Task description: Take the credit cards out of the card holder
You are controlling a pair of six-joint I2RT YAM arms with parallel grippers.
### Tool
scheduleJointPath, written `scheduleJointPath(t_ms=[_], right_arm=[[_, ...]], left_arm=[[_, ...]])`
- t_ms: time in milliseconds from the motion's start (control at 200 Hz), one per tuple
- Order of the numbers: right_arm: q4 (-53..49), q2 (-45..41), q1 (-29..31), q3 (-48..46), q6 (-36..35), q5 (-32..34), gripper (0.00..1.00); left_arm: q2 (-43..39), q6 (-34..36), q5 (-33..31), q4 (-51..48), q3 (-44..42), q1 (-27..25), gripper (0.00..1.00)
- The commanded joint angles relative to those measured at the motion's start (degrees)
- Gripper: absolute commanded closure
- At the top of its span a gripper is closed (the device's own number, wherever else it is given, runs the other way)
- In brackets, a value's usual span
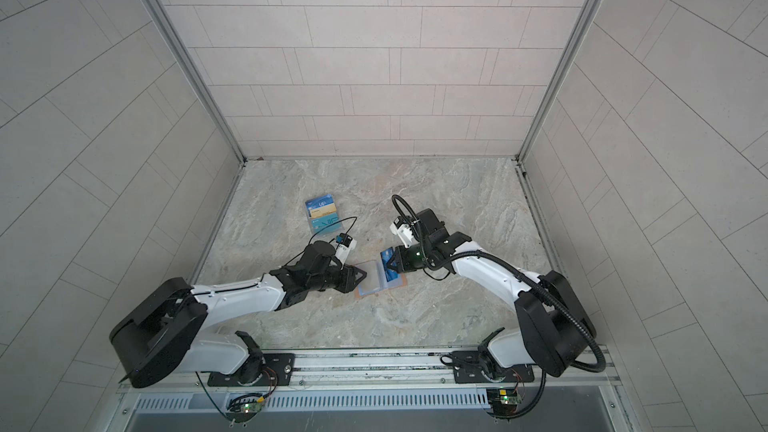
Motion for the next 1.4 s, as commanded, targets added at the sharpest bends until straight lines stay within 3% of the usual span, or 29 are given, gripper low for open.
scheduleJointPath(t_ms=[0, 325, 601, 726, 926, 1292, 1397], right_arm=[[-2.08, -2.58, -0.01, 0.52, -4.06, -5.66, 1.0], [-2.1, -7.69, 0.31, -0.4, -8.57, -14.2, 1.0], [-2.08, -9.02, 4.39, 0.37, -12.14, -17.19, 1.0], [-3.47, -8.89, 7.03, 1.47, -14.36, -17.17, 1.0], [-2.96, -7.98, 7.38, 2.0, -15.07, -17.57, 1.0], [-2.52, -6.74, 7.38, 2.54, -16.65, -18.21, 1.0], [-2.69, -6.52, 7.38, 2.77, -16.72, -18.25, 1.0]], left_arm=[[-4.26, 1.55, 5.7, -6.76, 2.68, 1.47, 0.42], [-17.32, 0.19, 22.81, -4.68, -0.42, 5.9, 0.33], [-17.47, -7.35, 32.96, 7.41, -1.37, 5.9, 0.39], [-17.28, -8.84, 34.95, 9.69, -1.34, 5.79, 0.46], [-17.6, -6.1, 34.7, 6.17, -0.66, 4.22, 0.69], [-16.92, -4.51, 35.14, 4.69, -0.34, 2.07, 0.71], [-16.9, -4.26, 35.06, 4.69, -0.4, 1.46, 0.77]])
